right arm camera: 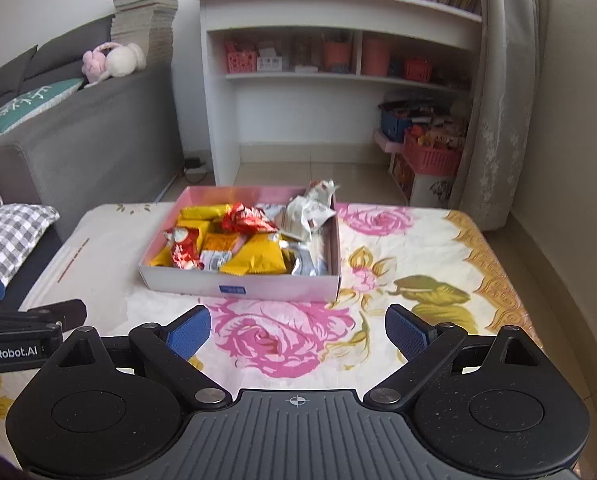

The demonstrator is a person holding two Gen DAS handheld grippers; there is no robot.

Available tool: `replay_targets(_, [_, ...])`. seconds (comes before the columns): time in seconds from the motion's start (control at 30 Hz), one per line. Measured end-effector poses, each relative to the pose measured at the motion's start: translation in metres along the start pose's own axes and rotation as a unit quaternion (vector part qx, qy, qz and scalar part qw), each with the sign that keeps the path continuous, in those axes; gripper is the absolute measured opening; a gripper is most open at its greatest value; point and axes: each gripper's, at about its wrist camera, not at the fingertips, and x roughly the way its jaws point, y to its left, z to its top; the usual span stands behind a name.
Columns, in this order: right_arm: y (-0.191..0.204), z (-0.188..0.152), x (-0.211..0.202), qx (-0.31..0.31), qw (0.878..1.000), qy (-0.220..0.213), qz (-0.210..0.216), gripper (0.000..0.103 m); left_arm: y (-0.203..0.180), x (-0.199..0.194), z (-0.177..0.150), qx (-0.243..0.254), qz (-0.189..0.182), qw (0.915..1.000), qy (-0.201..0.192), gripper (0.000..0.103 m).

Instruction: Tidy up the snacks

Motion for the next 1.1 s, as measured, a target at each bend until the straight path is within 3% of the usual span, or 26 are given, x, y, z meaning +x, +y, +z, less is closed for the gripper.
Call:
replay_targets(0.2, [0.010,0.006,-0.022,-0.008,1.000,-0.012,-0.005,0.098,-0.004,-0.021,0.004,-0.010,0.025,0.9996,-0.003,0.103])
replay_targets(1.1, [0.015,0.007,-0.019,0.016,1.000,0.011,0.015,0.098,-0.002,-0.023,0.002,-0.028,0.028,0.9992,0.004,0.103])
